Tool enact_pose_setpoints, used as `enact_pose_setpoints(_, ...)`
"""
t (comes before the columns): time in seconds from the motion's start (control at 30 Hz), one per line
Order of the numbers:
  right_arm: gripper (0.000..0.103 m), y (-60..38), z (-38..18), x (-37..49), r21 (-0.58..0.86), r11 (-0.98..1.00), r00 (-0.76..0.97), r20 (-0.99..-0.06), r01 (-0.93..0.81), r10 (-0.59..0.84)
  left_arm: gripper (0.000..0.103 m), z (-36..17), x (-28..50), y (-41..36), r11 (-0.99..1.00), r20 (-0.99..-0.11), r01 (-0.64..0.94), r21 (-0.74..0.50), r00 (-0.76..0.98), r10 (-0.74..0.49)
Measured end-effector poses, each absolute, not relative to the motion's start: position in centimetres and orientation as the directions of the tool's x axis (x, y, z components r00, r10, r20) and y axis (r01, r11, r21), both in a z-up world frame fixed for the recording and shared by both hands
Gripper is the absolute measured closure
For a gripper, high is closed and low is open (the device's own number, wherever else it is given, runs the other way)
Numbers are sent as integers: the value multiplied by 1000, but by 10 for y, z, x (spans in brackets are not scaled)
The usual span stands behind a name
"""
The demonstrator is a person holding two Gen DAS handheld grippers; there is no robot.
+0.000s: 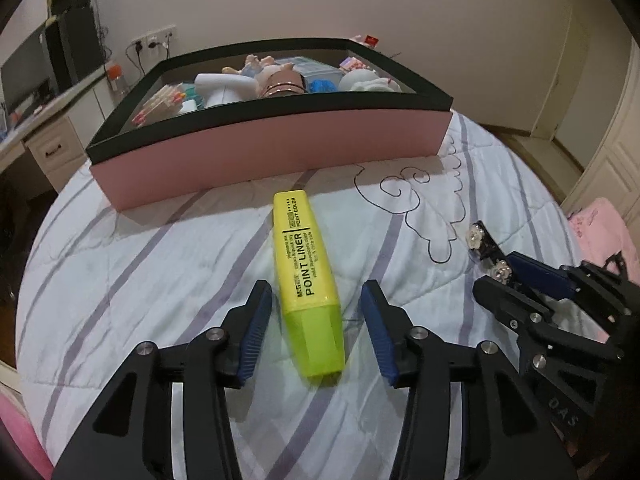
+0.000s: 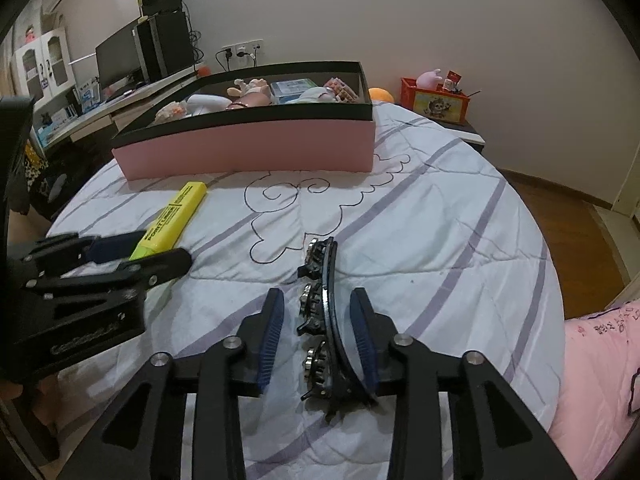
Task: Organize rigid objects
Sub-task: 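Grasp the black hair clip with right tool while left tool grasps the yellow highlighter, then carry the highlighter and hair clip into the pink box and release both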
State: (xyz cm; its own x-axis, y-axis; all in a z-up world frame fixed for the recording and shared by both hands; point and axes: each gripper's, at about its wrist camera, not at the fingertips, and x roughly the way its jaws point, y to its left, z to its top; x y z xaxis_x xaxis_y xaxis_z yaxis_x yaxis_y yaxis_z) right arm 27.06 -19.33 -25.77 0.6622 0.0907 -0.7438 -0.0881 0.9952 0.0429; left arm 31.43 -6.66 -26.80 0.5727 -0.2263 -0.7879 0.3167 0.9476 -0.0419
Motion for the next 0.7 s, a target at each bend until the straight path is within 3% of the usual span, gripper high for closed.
enact_pose_setpoints(0.07, 67, -191, -258, 271, 26, 996, 662, -745, -89, 78, 73, -267, 314, -67, 948, -784, 316, -37, 579, -224)
enact_pose_setpoints(0.1, 67, -191, -259, 271, 22, 996, 662, -746, -89, 75, 74, -267, 314, -65, 948, -780, 316, -48, 581, -233)
enact_pose_setpoints(0.6, 67, -192, -260, 265, 3, 997, 672, -739, -72, 51, 74, -267, 293, -43, 959, -778, 273, -73, 586, -226)
enact_pose_setpoints(0.7, 75, -194, -259, 263, 14, 997, 677, -733, -76, 62, 75, -268, 298, -48, 962, -779, 268, -58, 590, -211)
